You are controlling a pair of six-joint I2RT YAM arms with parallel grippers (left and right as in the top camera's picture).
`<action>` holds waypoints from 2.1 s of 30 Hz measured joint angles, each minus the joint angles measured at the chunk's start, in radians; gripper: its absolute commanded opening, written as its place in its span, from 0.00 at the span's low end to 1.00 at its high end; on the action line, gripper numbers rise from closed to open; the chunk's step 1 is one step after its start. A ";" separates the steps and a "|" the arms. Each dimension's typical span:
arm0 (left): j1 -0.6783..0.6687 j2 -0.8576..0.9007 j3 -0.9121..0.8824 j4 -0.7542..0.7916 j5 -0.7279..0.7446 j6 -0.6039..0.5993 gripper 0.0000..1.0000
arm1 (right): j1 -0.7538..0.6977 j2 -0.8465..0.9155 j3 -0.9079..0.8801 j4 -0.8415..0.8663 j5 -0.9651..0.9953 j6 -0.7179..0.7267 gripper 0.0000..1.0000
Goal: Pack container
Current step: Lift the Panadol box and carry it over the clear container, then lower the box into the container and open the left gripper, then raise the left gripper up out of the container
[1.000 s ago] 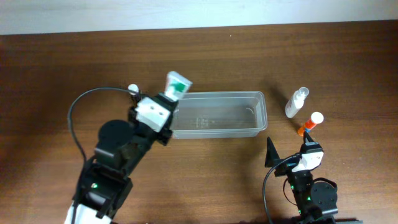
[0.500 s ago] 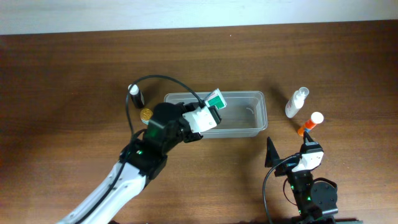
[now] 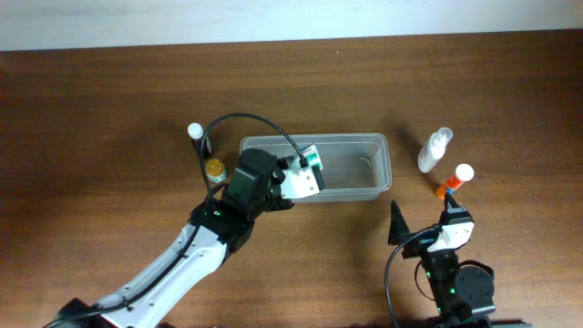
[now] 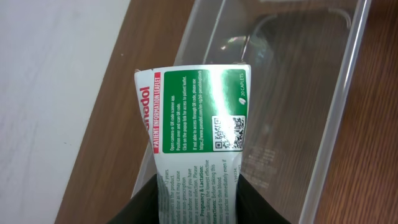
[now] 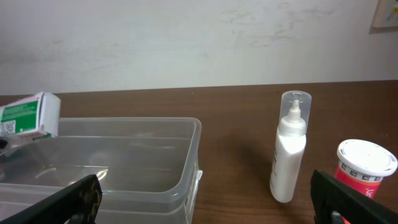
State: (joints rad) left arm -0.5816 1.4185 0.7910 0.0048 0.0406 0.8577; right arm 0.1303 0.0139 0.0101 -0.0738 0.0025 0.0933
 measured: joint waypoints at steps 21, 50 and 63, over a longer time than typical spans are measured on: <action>0.063 0.083 0.000 -0.001 -0.012 0.038 0.54 | 0.000 0.000 0.000 0.000 0.000 0.000 0.98; 0.063 -0.008 0.267 -0.284 -0.014 -0.779 0.00 | 0.000 0.000 0.000 0.000 0.000 0.000 0.98; 0.063 0.176 1.010 -1.218 -0.011 -0.930 0.01 | 0.000 0.000 0.000 0.000 0.000 0.000 0.98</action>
State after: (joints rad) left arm -0.5186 1.5944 1.8008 -1.2137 0.0296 -0.0723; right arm 0.1303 0.0139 0.0101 -0.0734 0.0025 0.0929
